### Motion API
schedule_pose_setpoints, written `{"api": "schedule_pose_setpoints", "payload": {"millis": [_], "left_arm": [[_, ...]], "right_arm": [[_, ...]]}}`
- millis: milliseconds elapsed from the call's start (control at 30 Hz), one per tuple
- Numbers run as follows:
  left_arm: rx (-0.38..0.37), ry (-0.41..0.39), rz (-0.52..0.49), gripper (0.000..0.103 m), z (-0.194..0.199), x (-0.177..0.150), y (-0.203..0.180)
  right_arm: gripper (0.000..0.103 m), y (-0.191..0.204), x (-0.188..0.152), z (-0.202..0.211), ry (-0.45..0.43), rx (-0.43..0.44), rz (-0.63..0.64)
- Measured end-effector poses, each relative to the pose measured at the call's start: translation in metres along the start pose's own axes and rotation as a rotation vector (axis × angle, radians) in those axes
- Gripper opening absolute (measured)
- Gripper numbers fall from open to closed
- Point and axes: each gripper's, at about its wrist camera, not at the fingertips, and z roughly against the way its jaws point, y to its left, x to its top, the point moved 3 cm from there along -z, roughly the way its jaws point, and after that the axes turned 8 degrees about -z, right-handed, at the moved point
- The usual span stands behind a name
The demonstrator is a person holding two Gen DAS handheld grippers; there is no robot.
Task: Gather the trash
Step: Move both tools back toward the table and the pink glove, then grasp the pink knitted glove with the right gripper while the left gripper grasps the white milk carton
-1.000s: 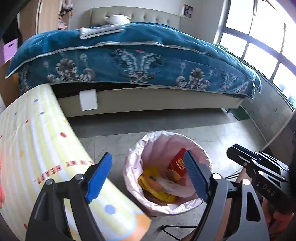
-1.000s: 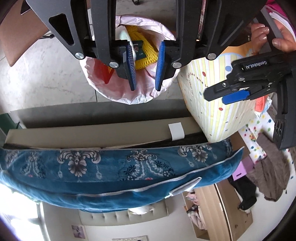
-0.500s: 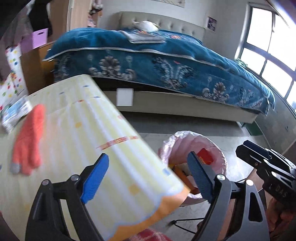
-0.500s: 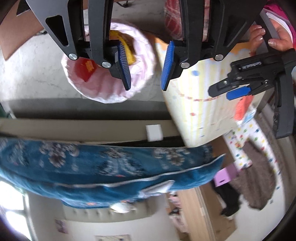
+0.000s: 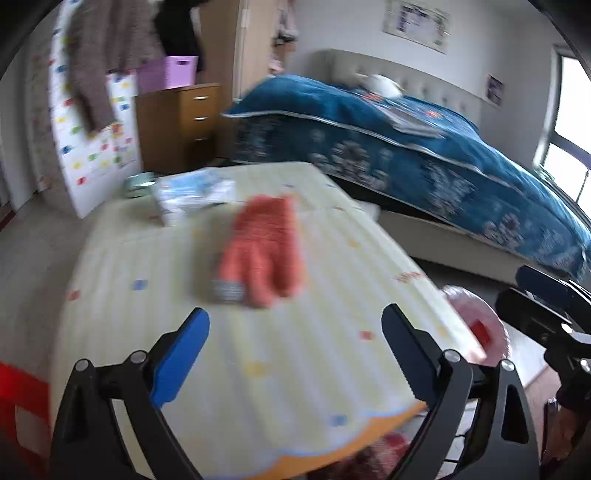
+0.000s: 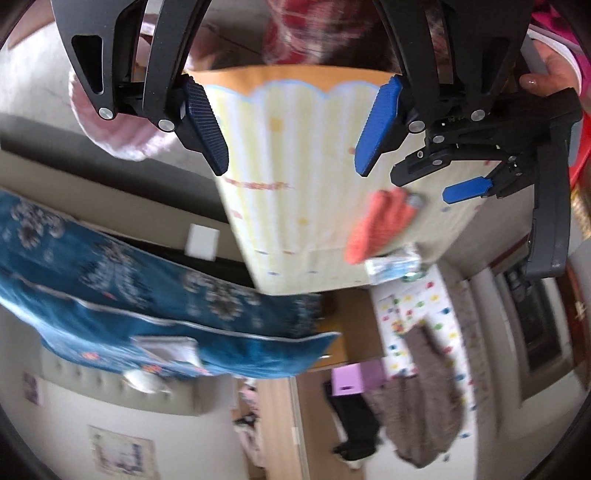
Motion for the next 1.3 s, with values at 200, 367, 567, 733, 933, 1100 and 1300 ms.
{"api": "schedule_pose_setpoints", "payload": {"millis": [200, 367, 567, 733, 933, 1100, 1300], "left_arm": [[0.109, -0.019, 0.084, 0.092, 0.013, 0.0, 0.071], [0.165, -0.026, 0.124, 0.094, 0.01, 0.008, 0.118], [0.181, 0.003, 0.123, 0.096, -0.02, 0.027, 0.151], [0.159, 0.03, 0.11, 0.096, -0.062, 0.045, 0.166], [0.133, 0.044, 0.097, 0.096, -0.107, 0.067, 0.177], [0.1, 0.084, -0.007, 0.096, -0.144, 0.082, 0.168], [0.008, 0.097, -0.088, 0.096, -0.169, 0.095, 0.164]], "right_arm": [[0.071, 0.055, 0.012, -0.026, 0.002, 0.034, 0.063], [0.071, 0.088, 0.024, -0.047, 0.01, 0.044, 0.096], [0.071, 0.113, 0.041, -0.08, 0.029, 0.049, 0.105], [0.071, 0.125, 0.055, -0.123, 0.078, 0.052, 0.092], [0.057, 0.131, 0.057, -0.158, 0.138, 0.066, 0.1], [0.055, 0.129, 0.054, -0.178, 0.179, 0.085, 0.117], [0.056, 0.123, 0.054, -0.191, 0.204, 0.128, 0.122]]}}
